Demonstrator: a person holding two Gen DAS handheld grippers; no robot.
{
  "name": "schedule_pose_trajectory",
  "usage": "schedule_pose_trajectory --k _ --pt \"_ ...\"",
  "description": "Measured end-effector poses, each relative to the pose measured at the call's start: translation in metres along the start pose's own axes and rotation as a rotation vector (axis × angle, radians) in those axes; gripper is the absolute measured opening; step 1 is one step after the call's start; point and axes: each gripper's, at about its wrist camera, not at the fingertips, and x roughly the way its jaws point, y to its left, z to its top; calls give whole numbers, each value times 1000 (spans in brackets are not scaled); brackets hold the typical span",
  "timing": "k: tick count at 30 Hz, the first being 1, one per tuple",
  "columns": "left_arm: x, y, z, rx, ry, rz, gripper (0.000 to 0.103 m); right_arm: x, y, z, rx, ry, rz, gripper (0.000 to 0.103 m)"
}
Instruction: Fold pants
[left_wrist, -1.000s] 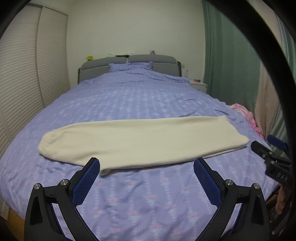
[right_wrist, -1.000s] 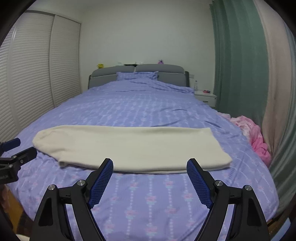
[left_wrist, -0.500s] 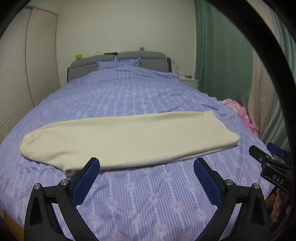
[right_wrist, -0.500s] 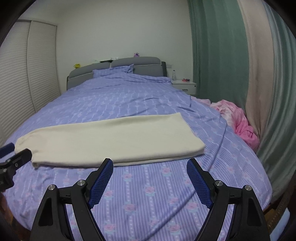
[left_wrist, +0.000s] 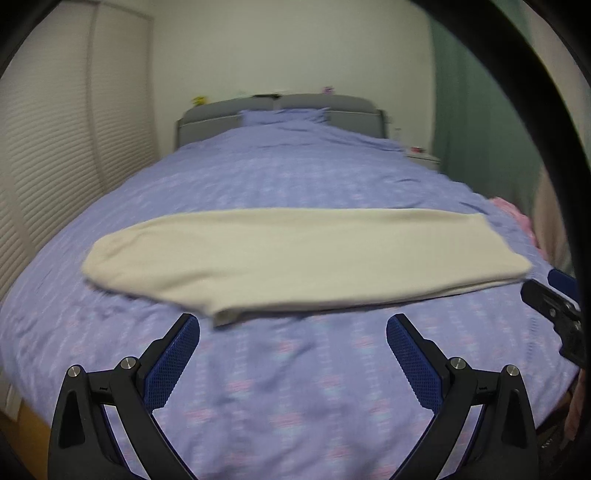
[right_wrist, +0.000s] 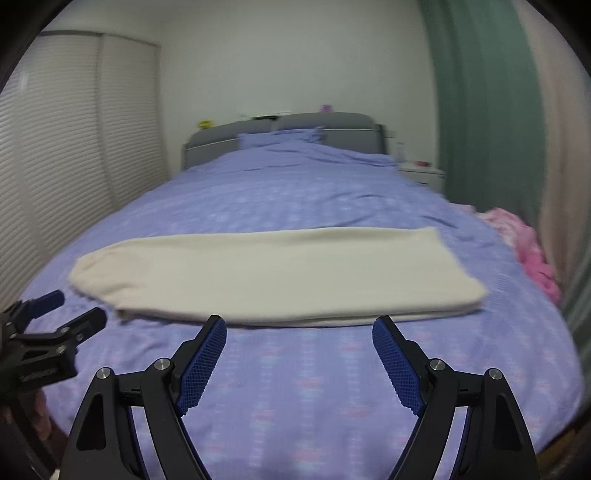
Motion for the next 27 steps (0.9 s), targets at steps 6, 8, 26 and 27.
schedule_pose_trajectory --k 6,8,26,27 --pt "5 70 -13 -65 33 76 103 34 91 -3 -107 37 177 81" --pt "9 89 -16 -74 44 90 103 46 117 -4 -138 51 220 81" --pt "47 190 -41 -91 113 171 103 175 263 -31 -224 289 346 30" --pt "48 190 -40 -98 114 170 103 180 265 -32 -229 292 326 30"
